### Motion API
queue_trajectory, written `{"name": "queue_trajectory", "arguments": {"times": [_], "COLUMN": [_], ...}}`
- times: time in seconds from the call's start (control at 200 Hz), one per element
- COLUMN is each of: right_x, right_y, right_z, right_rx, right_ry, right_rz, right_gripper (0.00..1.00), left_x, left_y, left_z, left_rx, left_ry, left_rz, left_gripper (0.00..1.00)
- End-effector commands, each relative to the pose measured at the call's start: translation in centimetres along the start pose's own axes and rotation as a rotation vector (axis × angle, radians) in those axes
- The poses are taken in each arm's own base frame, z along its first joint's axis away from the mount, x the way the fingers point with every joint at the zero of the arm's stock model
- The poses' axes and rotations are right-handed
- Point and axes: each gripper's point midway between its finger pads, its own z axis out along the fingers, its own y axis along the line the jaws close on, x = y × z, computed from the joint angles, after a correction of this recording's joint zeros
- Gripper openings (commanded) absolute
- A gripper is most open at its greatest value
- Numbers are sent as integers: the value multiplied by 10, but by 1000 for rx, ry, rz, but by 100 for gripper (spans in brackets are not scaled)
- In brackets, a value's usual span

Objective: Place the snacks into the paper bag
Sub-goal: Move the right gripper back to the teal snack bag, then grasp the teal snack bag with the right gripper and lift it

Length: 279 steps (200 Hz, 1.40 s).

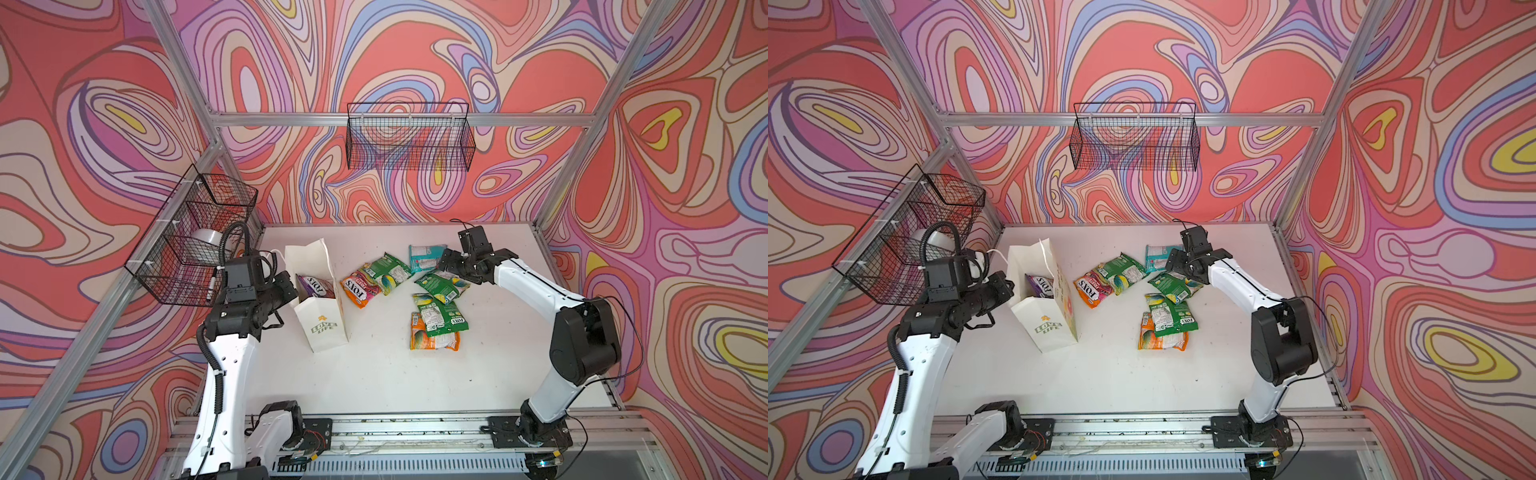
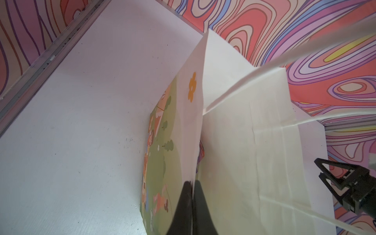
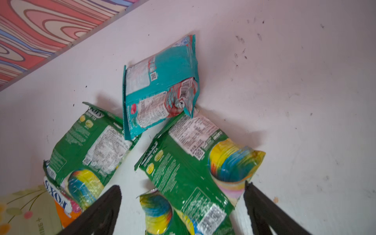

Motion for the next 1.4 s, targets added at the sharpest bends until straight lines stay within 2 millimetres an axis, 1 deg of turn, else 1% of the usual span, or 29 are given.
{"name": "queue_trajectory", "arguments": {"times": [0.0,0.065,0.13,0.23,0.306,0.396,0.501,0.636,0.756,0.881,1.027,1.122,1.207,1.287,1.392], "right_x": [-20,-27,-32,-32,-30,-29,-25,-22,-17,-16,-13,-10,-10,-9,-7], "right_y": [-2,-2,3,7,12,18,20,23,20,18,19,17,18,19,21], "right_z": [38,54,67,90,101,108,118,124,132,137,143,145,139,132,120], "right_rx": [-85,-94,-113,-117,-141,-173,-188,-205,-193,-189,-199,-204,-220,-229,-243], "right_ry": [17,12,12,50,72,91,114,135,152,161,172,165,145,132,125], "right_rz": [68,74,62,61,62,65,71,72,80,88,100,118,133,140,141], "right_gripper": [98,98,99,98,98,97,94,89,85,79,68,54,43,30,19], "left_x": [-2,-2,-2,-1,-2,-2,-2,-1,-2,-4,-5,-7,-8,-9,-11], "left_y": [-3,-3,-4,-6,-9,-11,-16,-21,-23,-21,-22,-22,-20,-20,-18], "left_z": [-2,-2,-1,-1,-3,-5,-5,-5,-7,-6,-7,-9,-5,-4,-6], "left_rx": [28,32,37,50,64,80,114,145,165,171,199,210,218,237,234], "left_ry": [-21,-19,-17,-15,-20,-24,-20,-15,-21,-26,-27,-39,-29,-33,-45], "left_rz": [4,2,1,-1,-1,-2,-7,-15,-18,-33,-59,-66,-86,-107,-107], "left_gripper": [0,0,0,0,0,0,0,0,0,0,0,0,0,0,0]}}
